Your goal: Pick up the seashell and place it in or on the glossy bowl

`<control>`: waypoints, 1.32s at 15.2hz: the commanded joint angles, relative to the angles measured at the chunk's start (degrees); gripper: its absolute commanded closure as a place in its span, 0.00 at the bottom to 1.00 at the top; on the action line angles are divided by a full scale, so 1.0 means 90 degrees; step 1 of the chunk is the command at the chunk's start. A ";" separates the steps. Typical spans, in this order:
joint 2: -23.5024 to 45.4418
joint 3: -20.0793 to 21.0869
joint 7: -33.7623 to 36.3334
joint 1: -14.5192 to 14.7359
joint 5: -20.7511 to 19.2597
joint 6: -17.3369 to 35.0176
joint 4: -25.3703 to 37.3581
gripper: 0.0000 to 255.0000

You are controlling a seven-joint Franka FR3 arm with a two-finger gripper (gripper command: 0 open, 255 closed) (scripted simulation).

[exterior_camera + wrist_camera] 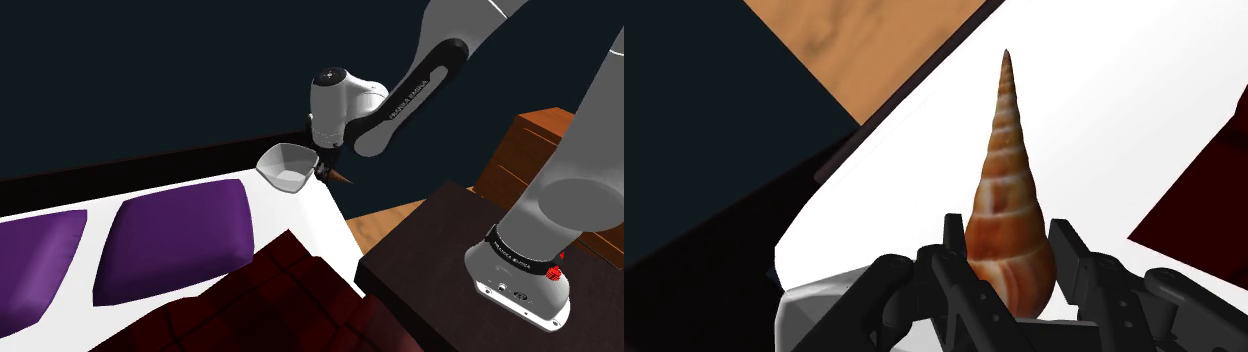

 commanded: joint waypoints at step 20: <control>0.3139 -0.0322 -0.1263 0.0115 0.0109 -0.2103 0.5294 1.00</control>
